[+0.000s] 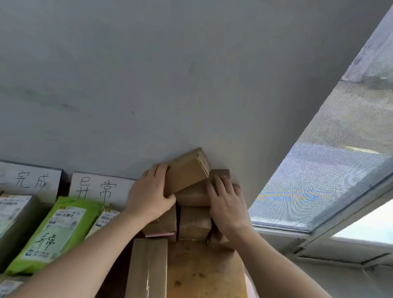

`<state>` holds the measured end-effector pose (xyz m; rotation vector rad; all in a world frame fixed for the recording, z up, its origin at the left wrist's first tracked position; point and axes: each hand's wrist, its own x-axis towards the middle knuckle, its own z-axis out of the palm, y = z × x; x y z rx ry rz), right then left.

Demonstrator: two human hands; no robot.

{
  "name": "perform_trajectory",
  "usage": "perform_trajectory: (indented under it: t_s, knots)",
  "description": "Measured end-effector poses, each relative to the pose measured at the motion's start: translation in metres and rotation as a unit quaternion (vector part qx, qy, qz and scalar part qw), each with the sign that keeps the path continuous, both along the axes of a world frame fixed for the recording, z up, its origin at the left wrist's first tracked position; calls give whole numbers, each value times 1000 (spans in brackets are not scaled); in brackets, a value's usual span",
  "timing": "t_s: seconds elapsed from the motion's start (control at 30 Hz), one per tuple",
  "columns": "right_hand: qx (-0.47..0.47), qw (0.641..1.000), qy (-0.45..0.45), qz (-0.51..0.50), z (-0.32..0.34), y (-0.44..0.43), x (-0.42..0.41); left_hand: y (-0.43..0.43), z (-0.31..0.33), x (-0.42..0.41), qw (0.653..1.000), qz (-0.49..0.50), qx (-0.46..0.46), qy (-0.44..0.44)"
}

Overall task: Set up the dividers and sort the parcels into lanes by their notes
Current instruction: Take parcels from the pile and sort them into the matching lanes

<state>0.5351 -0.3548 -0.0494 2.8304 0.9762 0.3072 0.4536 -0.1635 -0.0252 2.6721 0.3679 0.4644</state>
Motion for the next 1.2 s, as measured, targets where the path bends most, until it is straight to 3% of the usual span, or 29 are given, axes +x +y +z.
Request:
perform_trajectory:
  t_s: [0.17, 0.3, 0.5, 0.63, 0.8, 0.9, 1.0, 1.07, 1.2]
  knots:
    - [-10, 999, 33, 10, 6, 4, -5, -4, 6, -17, 995, 15, -76, -61]
    - [-24, 998, 52, -17, 14, 15, -10, -2, 10, -28, 991, 17, -120, -63]
    - [5, 1000, -25, -12, 2, 21, -4, 10, 7, -38, 985, 28, -166, -45]
    - [79, 995, -54, 11, 8, 12, -7, 13, 8, -40, 969, 40, -226, -89]
    - [260, 962, 1, -80, 21, 7, -21, 0, 21, -46, 926, 50, -303, -218]
    - [433, 887, 103, -120, 37, 8, -45, -5, 32, -54, 892, 50, -359, -270]
    - [630, 701, 308, -129, 51, 9, -70, -8, 35, -64, 869, 50, -404, -280]
    - [674, 608, 400, -125, 51, 9, -80, -12, 36, -72, 857, 57, -428, -281]
    - [692, 537, 469, -116, 50, 7, -99, -21, 40, -92, 834, 75, -471, -276]
